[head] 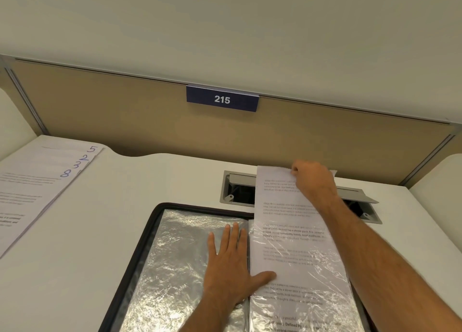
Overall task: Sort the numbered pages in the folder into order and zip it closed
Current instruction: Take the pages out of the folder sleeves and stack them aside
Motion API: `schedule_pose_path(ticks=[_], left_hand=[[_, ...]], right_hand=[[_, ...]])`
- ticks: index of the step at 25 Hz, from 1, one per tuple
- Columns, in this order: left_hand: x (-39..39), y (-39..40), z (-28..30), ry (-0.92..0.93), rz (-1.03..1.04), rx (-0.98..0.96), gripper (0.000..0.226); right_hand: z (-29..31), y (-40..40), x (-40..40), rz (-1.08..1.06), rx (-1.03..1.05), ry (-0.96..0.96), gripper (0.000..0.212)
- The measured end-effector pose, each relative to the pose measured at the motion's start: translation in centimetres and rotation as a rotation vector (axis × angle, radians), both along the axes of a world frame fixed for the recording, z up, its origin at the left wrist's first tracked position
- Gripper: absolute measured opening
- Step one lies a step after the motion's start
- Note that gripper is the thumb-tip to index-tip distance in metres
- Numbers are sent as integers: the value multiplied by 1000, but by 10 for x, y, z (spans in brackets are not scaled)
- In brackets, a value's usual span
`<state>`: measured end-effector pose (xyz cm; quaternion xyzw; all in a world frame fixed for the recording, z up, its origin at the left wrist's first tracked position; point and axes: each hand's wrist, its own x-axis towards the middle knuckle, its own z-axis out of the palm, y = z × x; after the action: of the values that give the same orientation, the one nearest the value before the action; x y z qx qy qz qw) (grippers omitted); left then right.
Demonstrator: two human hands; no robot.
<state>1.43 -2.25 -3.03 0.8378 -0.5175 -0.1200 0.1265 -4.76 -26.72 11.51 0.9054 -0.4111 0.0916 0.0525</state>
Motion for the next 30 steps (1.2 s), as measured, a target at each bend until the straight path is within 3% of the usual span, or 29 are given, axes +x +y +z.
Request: schedule_pose_path(ticks=[7,11,16,21,27,30], left_hand=[[0,0,6,0,-3,68,129],[2,-1,10,103,44,7,128],[23,-2,32,465,149,-230,81],[51,5,94,577,264,-629,71],[78,26,150,532,339,-818,77],[88,46,159,599,344,-882,42]], right_hand=[[48,-14,-2,66,-267,-314,14],[74,-15,-9,98,-416,-416,16],[113,7,-14,316,-548,-395,33],[153,52,-15,486,-222,-392,36],[180,112,-7,524,60,-393,42],[188,132,1,533,173,-385,45]])
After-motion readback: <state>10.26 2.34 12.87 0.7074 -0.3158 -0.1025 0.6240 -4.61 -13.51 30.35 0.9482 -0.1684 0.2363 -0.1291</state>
